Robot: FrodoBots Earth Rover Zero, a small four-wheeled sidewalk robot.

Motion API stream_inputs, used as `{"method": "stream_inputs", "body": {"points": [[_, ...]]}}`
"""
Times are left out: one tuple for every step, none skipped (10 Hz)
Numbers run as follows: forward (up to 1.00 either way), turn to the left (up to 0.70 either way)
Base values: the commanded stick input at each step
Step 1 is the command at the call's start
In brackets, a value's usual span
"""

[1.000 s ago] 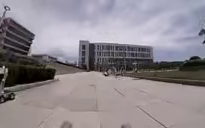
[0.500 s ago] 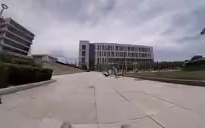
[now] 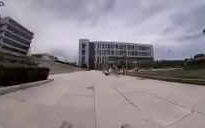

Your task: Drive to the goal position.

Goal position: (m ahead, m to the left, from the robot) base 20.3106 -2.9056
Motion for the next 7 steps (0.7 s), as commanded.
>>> {"method": "stream_inputs", "body": {"points": [[0.7, 0.02], [0.7, 0.02], [0.7, 0.3], [0.7, 0.35], [0.7, 0.27], [0.7, 0.15], [0.7, 0.04]]}}
